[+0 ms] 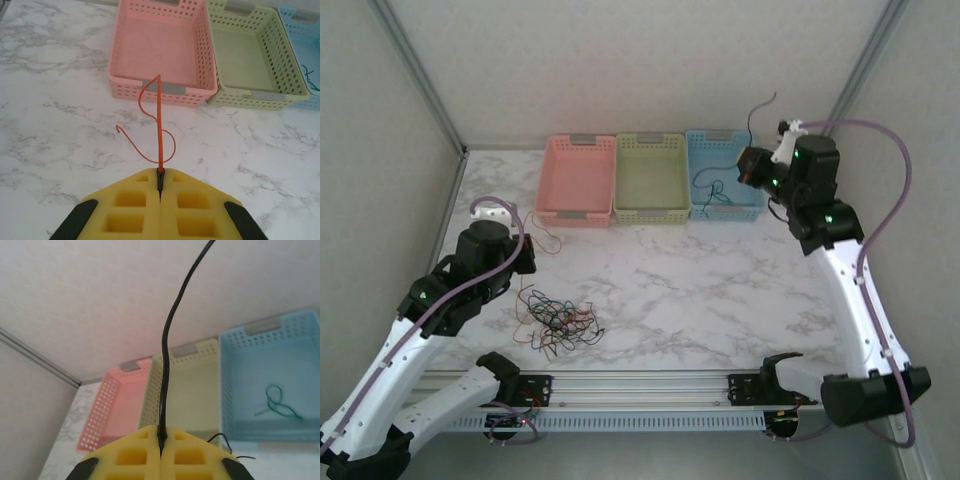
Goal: Untangle the cables
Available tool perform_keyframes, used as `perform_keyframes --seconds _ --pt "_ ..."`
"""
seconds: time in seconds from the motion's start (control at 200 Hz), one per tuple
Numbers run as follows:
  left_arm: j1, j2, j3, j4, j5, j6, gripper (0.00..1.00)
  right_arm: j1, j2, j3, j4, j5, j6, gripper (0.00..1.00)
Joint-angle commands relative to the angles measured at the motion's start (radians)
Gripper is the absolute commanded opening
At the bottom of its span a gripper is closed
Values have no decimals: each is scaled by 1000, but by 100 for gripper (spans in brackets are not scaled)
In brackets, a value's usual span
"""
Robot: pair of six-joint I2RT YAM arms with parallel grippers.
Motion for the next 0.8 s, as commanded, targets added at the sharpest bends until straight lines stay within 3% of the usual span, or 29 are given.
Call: perform_keyframes --seconds 0.0,0.445,0.656,0.796 --pt "-2 -11 -17 1 24 0 0 33 85 159 45 -10 -6 0" --pt "-2 -25 -31 -17 27 14 0 100 538 728 -89 42 -28 0" --pt "-2 -36 -35 -17 22 17 0 145 708 865 -173 65 -69 0" --pt "-2 -40 -38 -15 14 19 0 176 785 851 -206 86 -80 0"
